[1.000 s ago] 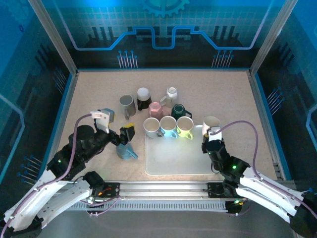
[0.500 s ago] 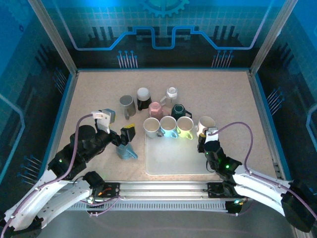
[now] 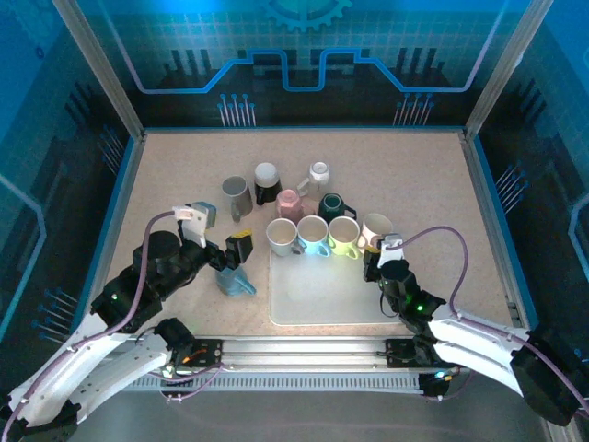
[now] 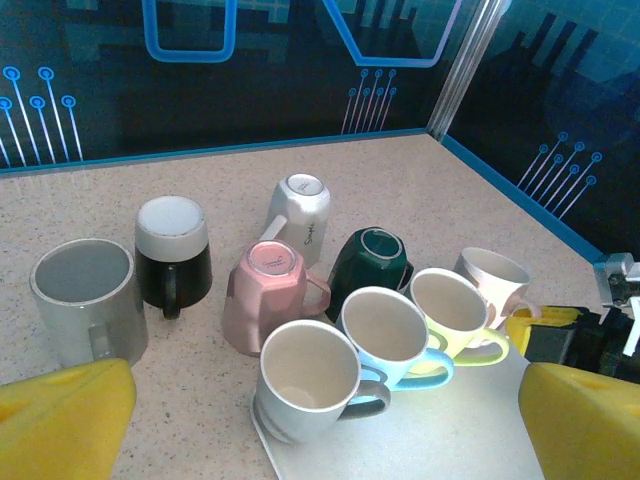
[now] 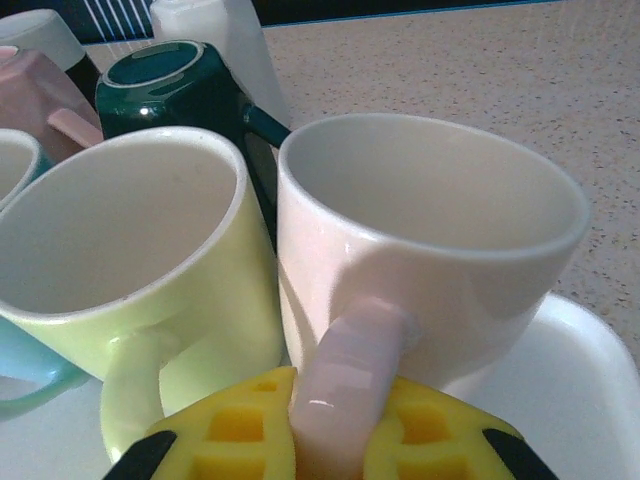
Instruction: Turn the mug right side up
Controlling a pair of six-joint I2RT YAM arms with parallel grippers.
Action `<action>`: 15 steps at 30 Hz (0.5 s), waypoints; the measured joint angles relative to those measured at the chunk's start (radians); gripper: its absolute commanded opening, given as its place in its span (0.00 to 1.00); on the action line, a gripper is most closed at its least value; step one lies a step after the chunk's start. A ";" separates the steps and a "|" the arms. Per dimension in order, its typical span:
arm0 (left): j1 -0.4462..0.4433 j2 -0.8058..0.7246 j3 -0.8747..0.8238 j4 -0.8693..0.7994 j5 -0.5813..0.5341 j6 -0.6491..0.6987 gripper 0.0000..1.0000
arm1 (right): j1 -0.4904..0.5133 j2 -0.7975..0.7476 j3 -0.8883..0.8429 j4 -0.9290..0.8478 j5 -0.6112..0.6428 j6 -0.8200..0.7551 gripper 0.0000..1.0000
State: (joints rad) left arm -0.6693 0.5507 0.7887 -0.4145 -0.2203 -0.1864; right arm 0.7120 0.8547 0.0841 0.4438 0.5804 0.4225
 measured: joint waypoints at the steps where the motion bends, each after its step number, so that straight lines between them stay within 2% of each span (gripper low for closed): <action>1: 0.000 0.000 0.000 0.000 0.000 0.000 0.99 | -0.001 0.003 0.000 0.003 -0.006 -0.001 0.02; 4: 0.000 0.000 0.000 0.000 0.000 0.000 0.99 | -0.003 0.003 0.000 0.006 -0.015 -0.005 0.03; 7: 0.000 0.000 0.000 0.000 0.000 0.000 0.99 | -0.006 0.002 0.000 0.006 -0.019 -0.005 0.08; 15: 0.000 0.003 0.000 0.000 0.000 0.000 0.99 | -0.011 -0.028 0.000 -0.023 -0.029 -0.003 0.17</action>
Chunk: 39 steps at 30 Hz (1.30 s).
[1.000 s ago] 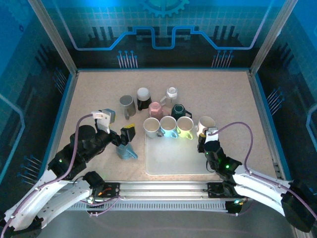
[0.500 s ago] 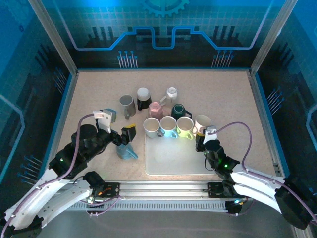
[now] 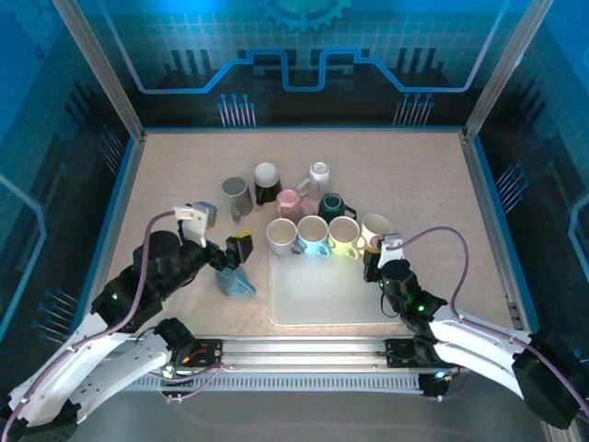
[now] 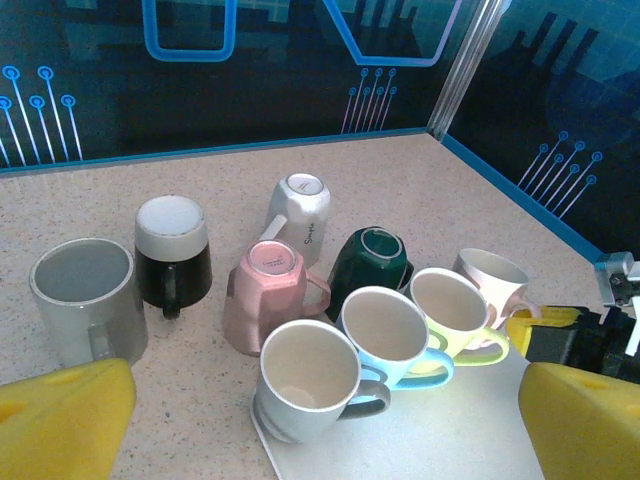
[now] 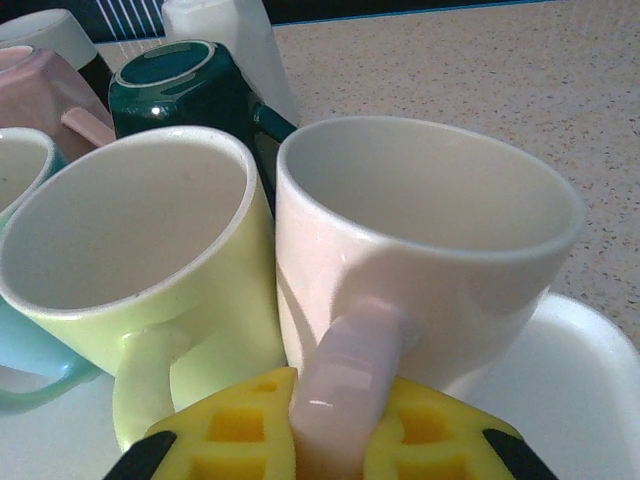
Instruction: Turn the mug right side up
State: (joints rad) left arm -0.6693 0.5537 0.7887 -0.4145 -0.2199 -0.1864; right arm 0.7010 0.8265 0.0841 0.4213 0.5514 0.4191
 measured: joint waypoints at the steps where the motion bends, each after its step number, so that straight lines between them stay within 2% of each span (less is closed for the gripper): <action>1: 0.000 0.000 0.000 0.000 0.000 0.000 0.99 | -0.002 -0.006 0.000 -0.005 -0.003 0.000 0.17; 6: 0.000 0.001 0.000 0.000 0.000 0.000 0.99 | -0.002 -0.027 0.000 -0.034 -0.007 0.000 0.19; 9: 0.000 0.002 0.000 0.000 0.000 0.000 0.99 | -0.002 -0.034 0.000 -0.048 -0.007 0.005 0.29; 11: 0.000 0.002 0.000 0.000 0.000 0.000 0.99 | -0.002 -0.032 0.000 -0.065 -0.008 0.009 0.32; 14: 0.000 0.002 0.000 0.000 0.000 0.000 0.99 | -0.002 -0.024 0.000 -0.083 -0.006 0.011 0.32; 19: 0.000 0.002 0.000 0.000 0.000 0.000 0.99 | -0.003 -0.016 0.001 -0.100 0.010 0.029 0.24; 26: 0.000 0.002 0.000 0.000 0.000 0.000 0.99 | -0.003 0.022 0.016 -0.099 0.043 0.049 0.26; 33: 0.000 0.003 0.000 0.000 0.000 0.000 0.99 | -0.004 0.020 0.023 -0.117 0.047 0.061 0.40; 39: 0.000 0.017 0.000 0.000 0.000 0.000 0.99 | -0.004 -0.140 0.071 -0.274 0.044 0.098 0.50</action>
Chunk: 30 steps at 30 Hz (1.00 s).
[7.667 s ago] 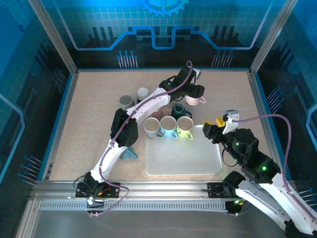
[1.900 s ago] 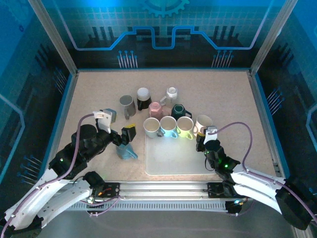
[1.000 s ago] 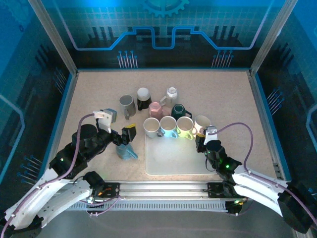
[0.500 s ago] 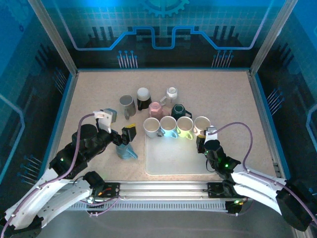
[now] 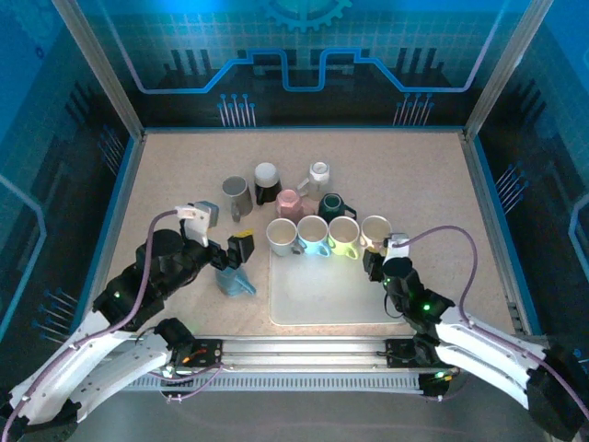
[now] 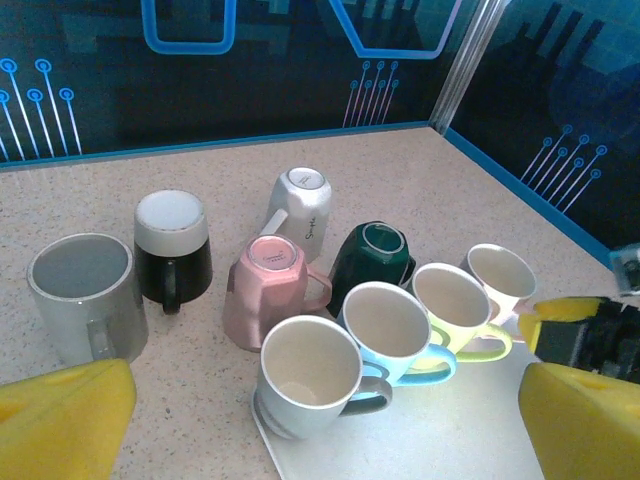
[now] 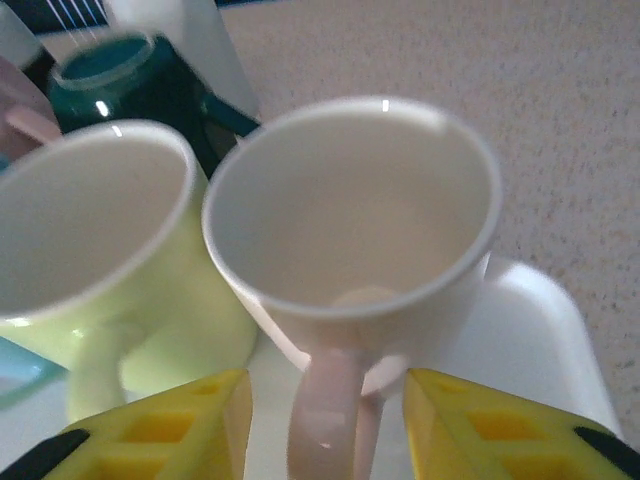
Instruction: Turn the mug right side up
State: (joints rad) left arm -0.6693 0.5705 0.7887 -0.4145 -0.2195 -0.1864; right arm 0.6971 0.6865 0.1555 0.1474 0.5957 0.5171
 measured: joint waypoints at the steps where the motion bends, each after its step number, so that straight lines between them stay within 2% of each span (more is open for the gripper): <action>1: 0.000 0.004 0.000 0.000 0.000 0.000 0.99 | 0.000 -0.029 0.014 -0.029 -0.002 0.004 0.50; 6: 0.000 0.047 0.000 -0.002 0.003 -0.016 0.99 | 0.000 -0.138 0.104 -0.181 -0.013 0.007 0.51; 11: 0.000 0.102 0.000 -0.020 -0.018 -0.065 0.99 | 0.000 -0.145 0.233 -0.321 -0.068 -0.029 0.49; 15: 0.000 0.135 0.020 -0.066 -0.032 -0.109 0.99 | 0.000 -0.041 0.401 -0.404 -0.156 -0.090 0.50; 23: 0.004 0.215 0.138 -0.174 -0.054 -0.214 0.99 | 0.000 0.180 0.603 -0.504 -0.340 -0.172 0.60; 26: 0.020 0.228 0.153 -0.235 -0.069 -0.312 0.99 | 0.000 0.220 0.658 -0.537 -0.406 -0.183 0.63; 30: 0.085 0.268 0.202 -0.406 -0.079 -0.507 0.99 | 0.011 0.249 0.707 -0.576 -0.456 -0.185 0.64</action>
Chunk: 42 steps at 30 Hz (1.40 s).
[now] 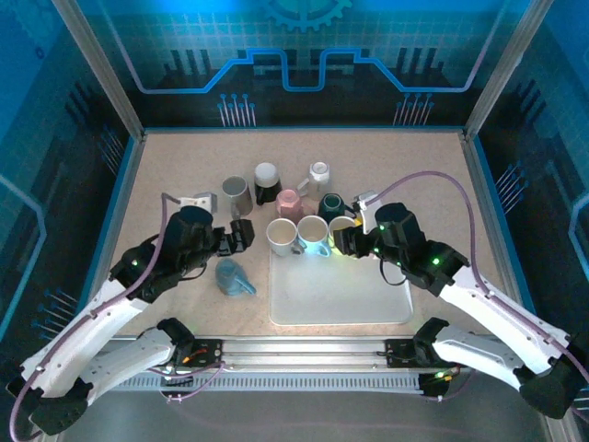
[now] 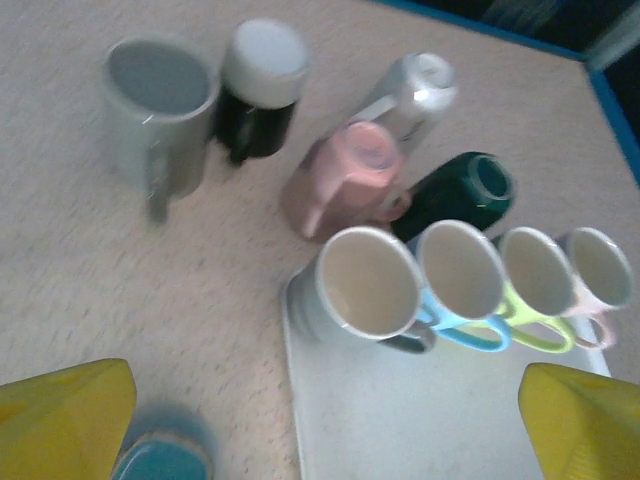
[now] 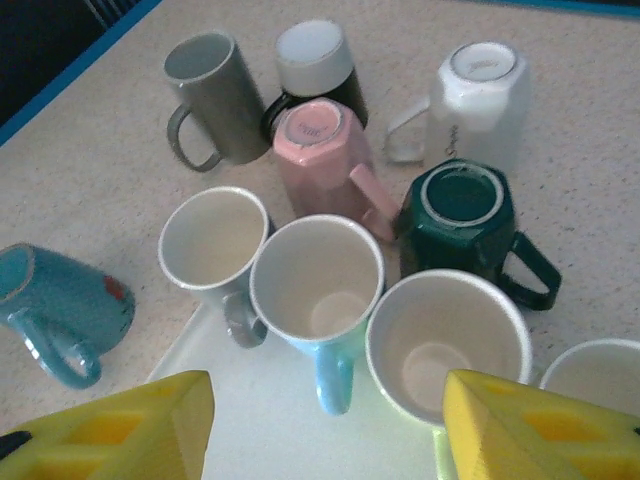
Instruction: Turn the mug right side up
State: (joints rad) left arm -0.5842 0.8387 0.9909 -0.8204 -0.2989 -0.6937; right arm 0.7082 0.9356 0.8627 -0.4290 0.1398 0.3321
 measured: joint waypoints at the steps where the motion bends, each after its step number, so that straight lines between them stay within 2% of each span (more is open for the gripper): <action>1: 0.015 0.015 0.016 -0.041 0.000 -0.050 0.99 | 0.004 0.014 0.016 -0.011 -0.011 0.003 0.64; 7: 0.046 0.103 0.064 -0.262 0.029 -0.312 0.99 | 0.006 0.045 0.035 -0.050 -0.021 0.035 0.64; 16: 0.053 0.142 0.030 -0.413 0.080 -0.549 0.99 | 0.008 -0.020 0.000 -0.057 -0.027 0.060 0.65; 23: 0.061 0.180 -0.030 -0.371 0.115 -0.599 0.99 | 0.019 -0.062 -0.059 -0.056 -0.024 0.073 0.65; 33: 0.074 0.351 -0.074 -0.237 0.143 -0.615 0.99 | 0.036 -0.077 -0.118 -0.056 -0.016 0.095 0.65; 42: 0.085 0.395 -0.187 -0.110 0.188 -0.637 0.99 | 0.051 -0.090 -0.125 -0.048 -0.010 0.106 0.65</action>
State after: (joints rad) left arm -0.4992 1.2335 0.8036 -0.9306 -0.1108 -1.3308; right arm 0.7593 0.8455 0.7380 -0.4767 0.1303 0.4377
